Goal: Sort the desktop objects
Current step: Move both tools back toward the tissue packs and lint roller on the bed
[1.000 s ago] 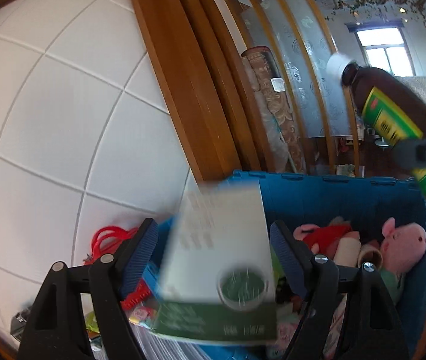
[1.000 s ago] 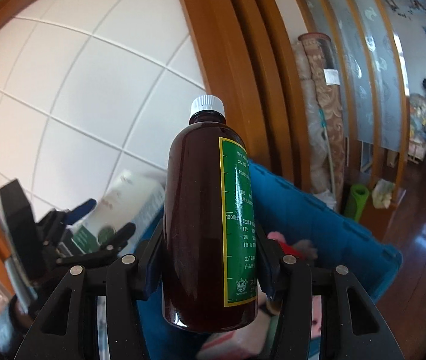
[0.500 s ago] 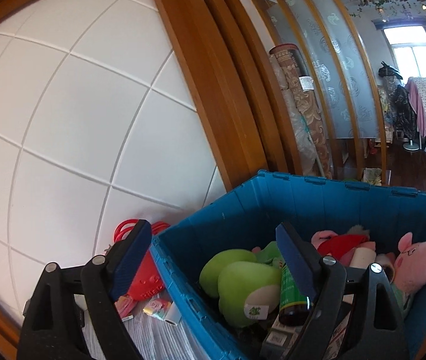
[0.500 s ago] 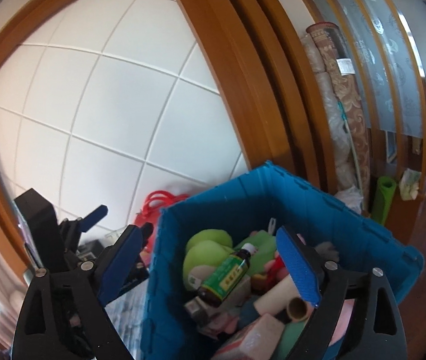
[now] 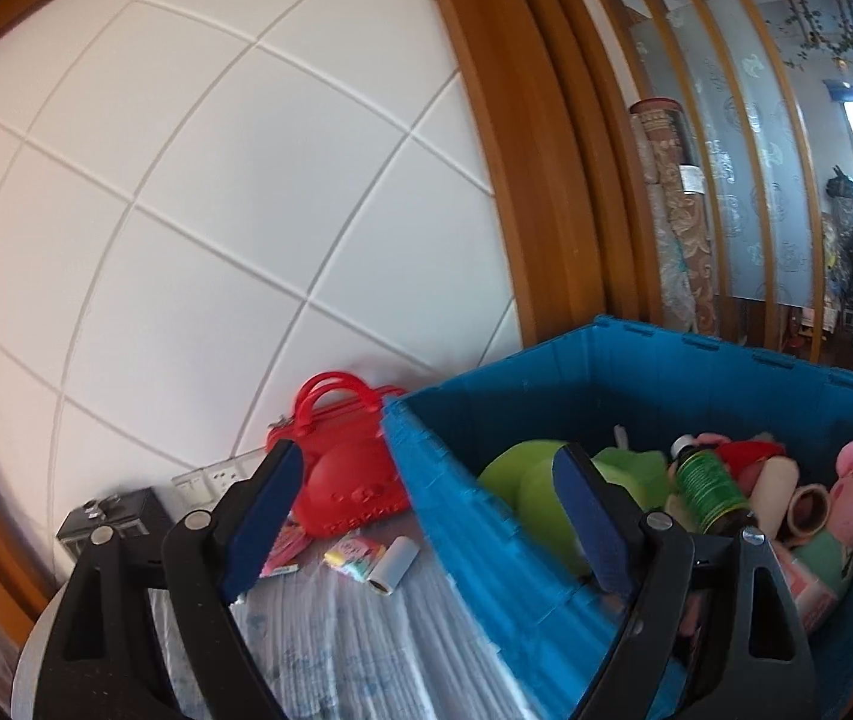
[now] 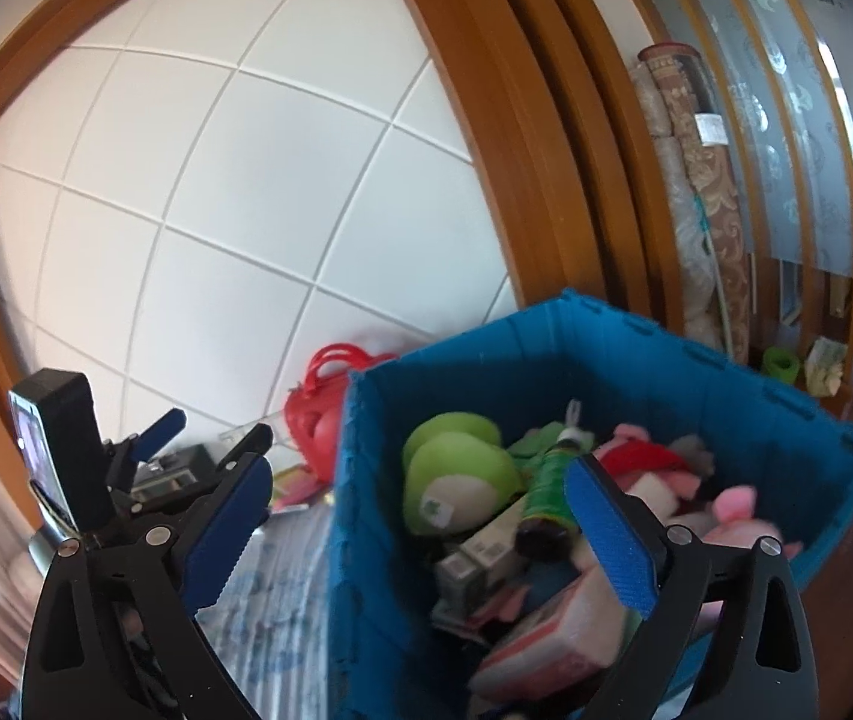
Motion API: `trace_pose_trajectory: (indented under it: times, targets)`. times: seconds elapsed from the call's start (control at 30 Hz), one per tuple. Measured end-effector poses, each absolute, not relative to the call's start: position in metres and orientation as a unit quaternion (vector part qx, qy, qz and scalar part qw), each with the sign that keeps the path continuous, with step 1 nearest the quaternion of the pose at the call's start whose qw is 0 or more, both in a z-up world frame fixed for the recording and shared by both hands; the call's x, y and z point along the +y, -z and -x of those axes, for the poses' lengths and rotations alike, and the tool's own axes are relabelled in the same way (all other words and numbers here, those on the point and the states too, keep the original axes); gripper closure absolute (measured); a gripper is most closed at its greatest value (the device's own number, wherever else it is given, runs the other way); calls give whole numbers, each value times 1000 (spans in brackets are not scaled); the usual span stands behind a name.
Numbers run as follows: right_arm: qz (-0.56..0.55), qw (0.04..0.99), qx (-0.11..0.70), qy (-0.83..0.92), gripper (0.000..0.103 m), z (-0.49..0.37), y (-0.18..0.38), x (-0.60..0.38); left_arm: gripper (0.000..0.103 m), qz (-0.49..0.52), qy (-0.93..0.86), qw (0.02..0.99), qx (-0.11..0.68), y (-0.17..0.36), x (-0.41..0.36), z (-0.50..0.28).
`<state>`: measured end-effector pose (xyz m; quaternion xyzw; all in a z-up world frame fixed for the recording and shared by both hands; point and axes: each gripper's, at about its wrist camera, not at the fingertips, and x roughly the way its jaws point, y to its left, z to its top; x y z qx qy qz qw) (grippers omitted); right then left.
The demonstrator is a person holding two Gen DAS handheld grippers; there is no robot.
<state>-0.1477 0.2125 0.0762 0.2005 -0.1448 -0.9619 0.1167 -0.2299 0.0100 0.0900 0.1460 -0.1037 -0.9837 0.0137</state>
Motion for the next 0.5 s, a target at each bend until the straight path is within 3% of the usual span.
trace_pose_trajectory:
  times: [0.23, 0.5]
  targets:
    - [-211, 167, -126, 955, 2, 145, -67, 136, 18, -182, 977, 45, -103, -55, -75, 204]
    - [-237, 192, -110, 946, 2, 158, -42, 32, 18, -207, 962, 147, -97, -35, -222, 182]
